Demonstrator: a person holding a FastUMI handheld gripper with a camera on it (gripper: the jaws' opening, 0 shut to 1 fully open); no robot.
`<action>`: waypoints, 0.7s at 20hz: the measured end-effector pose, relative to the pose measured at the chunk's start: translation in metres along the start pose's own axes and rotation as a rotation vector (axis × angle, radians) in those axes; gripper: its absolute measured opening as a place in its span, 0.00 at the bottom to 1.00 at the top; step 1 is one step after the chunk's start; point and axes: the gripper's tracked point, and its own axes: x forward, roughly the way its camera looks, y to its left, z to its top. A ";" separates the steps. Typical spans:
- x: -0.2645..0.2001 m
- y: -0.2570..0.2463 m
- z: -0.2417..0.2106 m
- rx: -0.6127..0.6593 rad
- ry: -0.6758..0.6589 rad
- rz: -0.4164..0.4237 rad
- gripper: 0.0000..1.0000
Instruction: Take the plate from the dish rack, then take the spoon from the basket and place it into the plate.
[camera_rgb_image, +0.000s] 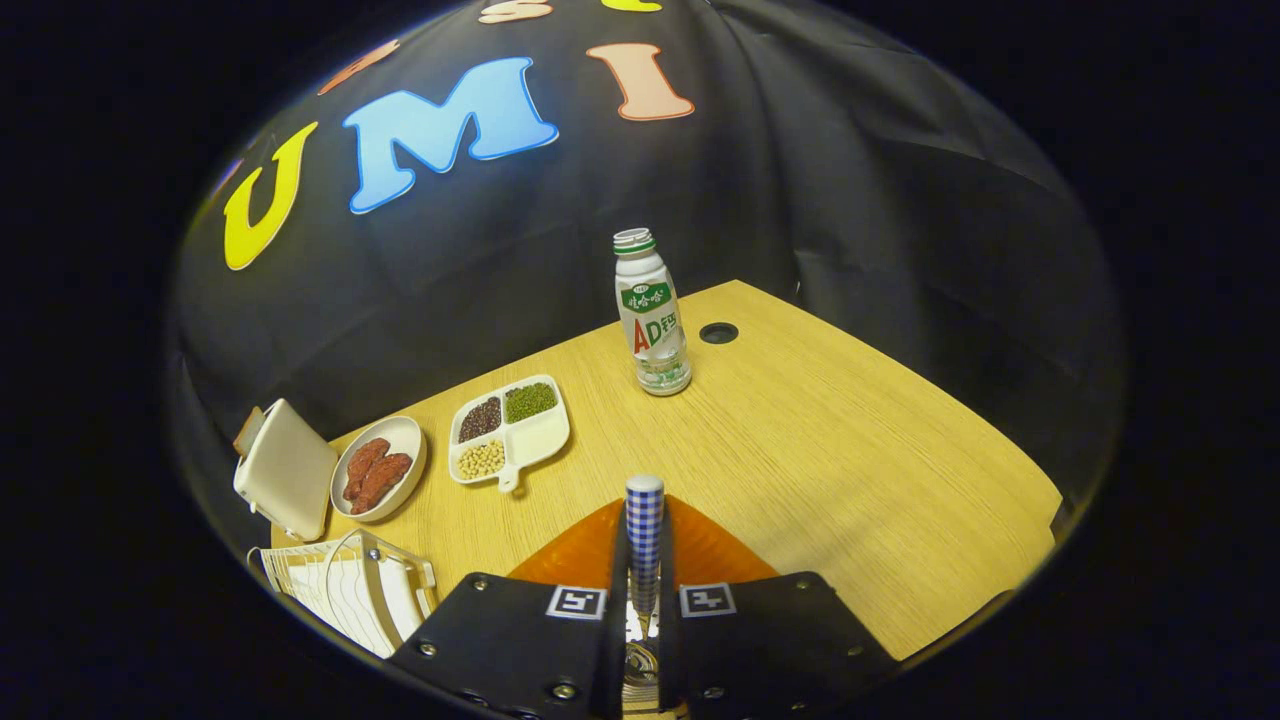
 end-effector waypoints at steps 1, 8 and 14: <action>0.000 0.006 0.000 -0.004 0.001 0.015 0.13; -0.019 0.017 0.022 -0.075 -0.060 0.005 0.05; -0.062 0.026 0.053 -0.156 -0.162 -0.036 0.06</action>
